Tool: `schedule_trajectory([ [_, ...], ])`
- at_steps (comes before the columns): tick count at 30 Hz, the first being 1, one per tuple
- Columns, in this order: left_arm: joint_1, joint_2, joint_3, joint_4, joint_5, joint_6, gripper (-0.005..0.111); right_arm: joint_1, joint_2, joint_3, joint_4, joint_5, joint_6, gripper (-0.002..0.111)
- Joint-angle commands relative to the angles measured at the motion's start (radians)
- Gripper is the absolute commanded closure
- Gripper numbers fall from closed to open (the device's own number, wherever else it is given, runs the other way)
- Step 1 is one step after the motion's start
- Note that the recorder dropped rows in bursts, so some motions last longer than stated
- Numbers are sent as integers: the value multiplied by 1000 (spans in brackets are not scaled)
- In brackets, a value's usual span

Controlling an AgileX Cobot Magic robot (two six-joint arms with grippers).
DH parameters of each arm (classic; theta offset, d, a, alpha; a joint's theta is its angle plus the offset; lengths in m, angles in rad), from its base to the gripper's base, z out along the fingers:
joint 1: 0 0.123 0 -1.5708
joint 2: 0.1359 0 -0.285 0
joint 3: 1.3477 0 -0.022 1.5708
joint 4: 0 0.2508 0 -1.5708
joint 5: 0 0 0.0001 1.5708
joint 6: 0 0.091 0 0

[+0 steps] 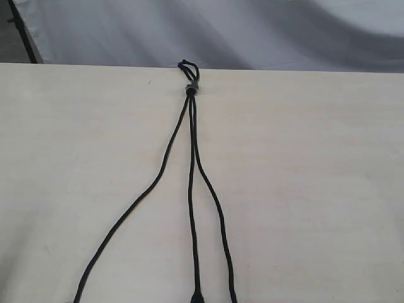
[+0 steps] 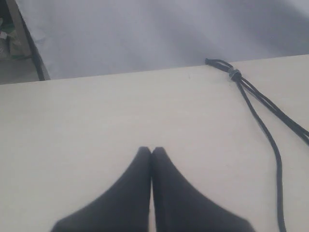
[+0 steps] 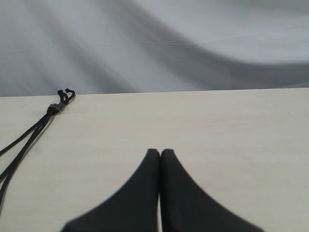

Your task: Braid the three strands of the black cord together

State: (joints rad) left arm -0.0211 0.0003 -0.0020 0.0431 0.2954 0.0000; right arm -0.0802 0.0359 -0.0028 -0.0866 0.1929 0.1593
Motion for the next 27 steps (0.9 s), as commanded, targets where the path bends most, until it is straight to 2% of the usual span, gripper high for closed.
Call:
schedule_trajectory([
  [1,0,0,2,5,1,0,107,1,-4,3,-5,-3,-1,109],
  [6,0,0,2,5,-3,0,107,1,-4,3,-5,-20,6,109],
  [9,0,0,2,5,-52,0,107,1,-4,3,-5,-124,11,109],
  [14,0,0,2,-14,-386,-64,107,1,-4,3,46,-350,56,109],
  [17,0,0,2,-14,-577,-176,107,1,-4,3,46,-483,145,109],
  [20,0,0,2,-14,-765,-357,107,1,-4,3,41,-627,216,109],
  [23,0,0,2,-14,-950,-355,107,1,-4,-4,35,-664,216,109],
  [25,0,0,-13,-16,-934,-299,107,1,7,-65,35,-576,204,109],
  [27,0,0,-87,-21,-810,-257,107,1,47,-152,29,-453,182,109],
])
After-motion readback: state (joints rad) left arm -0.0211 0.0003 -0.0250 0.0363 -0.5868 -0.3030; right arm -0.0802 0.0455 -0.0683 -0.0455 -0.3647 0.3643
